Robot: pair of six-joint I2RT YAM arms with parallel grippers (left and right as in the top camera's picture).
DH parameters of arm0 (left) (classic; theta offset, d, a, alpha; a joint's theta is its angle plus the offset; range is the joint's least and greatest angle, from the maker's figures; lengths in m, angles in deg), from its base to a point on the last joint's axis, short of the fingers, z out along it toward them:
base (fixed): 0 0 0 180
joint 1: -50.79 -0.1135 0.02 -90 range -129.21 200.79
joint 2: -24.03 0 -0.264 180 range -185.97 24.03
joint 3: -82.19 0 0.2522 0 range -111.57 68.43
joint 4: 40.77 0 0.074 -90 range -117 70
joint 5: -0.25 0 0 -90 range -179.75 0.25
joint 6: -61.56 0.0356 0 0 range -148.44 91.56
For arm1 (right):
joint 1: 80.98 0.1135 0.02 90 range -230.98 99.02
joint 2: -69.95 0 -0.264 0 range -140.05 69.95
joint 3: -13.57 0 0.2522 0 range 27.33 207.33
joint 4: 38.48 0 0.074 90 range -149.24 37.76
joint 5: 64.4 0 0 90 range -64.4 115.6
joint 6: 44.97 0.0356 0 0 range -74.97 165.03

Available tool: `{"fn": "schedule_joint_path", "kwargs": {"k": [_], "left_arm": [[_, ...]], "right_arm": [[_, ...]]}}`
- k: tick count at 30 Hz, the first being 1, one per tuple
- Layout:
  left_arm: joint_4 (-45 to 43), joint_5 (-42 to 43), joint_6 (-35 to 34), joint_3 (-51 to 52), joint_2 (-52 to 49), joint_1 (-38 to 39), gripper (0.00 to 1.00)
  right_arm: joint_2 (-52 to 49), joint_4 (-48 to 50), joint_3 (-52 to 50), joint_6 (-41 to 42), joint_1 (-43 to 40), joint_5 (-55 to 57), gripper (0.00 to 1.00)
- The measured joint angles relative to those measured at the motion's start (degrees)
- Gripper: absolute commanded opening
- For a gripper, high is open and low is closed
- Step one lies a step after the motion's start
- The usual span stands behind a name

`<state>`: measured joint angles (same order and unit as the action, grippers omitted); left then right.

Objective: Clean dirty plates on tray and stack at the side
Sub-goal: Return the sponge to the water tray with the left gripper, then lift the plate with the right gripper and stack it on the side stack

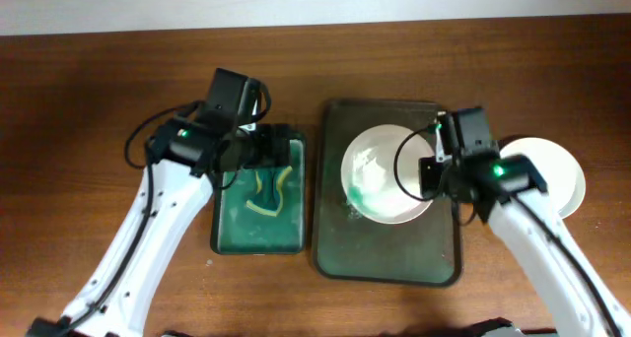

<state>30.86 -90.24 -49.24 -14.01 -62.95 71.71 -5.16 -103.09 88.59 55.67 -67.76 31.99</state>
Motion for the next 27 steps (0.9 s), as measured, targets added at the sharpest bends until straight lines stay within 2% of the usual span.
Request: {"fn": "schedule_joint_path", "kwargs": {"k": [3, 9, 14, 27], "left_arm": [[-0.2, 0.0, -0.7, -0.1, 0.6, 0.0, 0.99], [-0.2, 0.0, -1.3, -0.1, 0.6, 0.0, 0.99], [-0.2, 0.0, -1.3, -0.1, 0.6, 0.0, 0.99], [-0.2, 0.0, -1.3, -0.1, 0.6, 0.0, 0.99]], "right_arm": [[4.1, -2.7, 0.0, 1.5, 4.9, 10.0, 0.04], [4.1, -9.0, 0.0, 7.7, 16.1, 26.5, 0.04], [4.1, -9.0, 0.0, 8.9, 23.9, 34.0, 0.04], [4.0, -10.4, 0.0, 5.4, 33.6, 49.3, 0.04]]}}
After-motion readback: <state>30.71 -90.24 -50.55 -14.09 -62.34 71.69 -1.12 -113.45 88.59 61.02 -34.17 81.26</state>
